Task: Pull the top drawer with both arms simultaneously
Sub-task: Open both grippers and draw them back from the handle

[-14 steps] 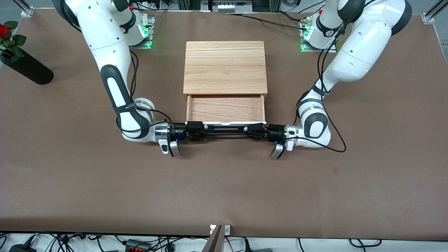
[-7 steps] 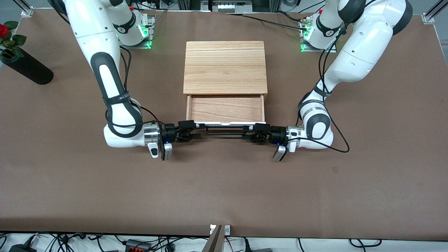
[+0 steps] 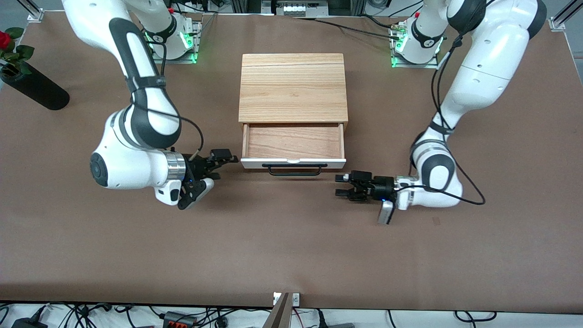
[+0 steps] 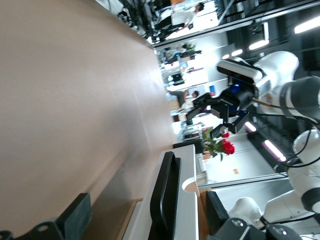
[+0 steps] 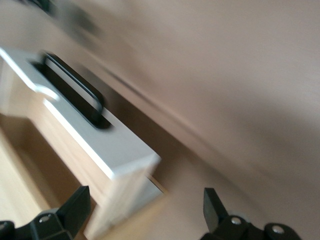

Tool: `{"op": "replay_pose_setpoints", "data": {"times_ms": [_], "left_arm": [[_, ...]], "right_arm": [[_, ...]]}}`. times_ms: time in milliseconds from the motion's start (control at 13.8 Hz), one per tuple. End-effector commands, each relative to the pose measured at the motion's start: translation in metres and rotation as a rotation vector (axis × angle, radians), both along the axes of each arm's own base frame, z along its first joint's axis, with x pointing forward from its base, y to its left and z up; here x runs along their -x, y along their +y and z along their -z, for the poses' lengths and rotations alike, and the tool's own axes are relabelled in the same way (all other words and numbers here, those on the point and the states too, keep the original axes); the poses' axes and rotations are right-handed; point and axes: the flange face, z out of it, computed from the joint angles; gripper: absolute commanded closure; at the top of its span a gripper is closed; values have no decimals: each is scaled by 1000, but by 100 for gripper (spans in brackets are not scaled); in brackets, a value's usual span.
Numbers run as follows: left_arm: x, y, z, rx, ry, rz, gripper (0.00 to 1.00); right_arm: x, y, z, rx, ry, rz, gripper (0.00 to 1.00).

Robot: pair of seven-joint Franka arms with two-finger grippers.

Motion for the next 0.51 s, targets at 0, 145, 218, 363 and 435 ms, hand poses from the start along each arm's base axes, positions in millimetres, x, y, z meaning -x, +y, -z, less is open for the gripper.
{"op": "replay_pose_setpoints", "data": {"times_ms": [0,145,218,363,435], "left_arm": [[-15,26,-43,-86,-10,64,0],[-20,55,-72,-179,-16,102,0],[-20,62,-89,-240,-25,123,0],[-14,75,-130,-351,12,160,0],[-8,85,-148,-408,50,179,0]], "right_arm": [[8,-25,-18,230,3,-38,0],[11,-57,-19,398,47,-2,0],[13,-68,-29,464,46,3,0],[20,-83,-57,563,43,45,0],[24,-92,-77,595,38,45,0]]}}
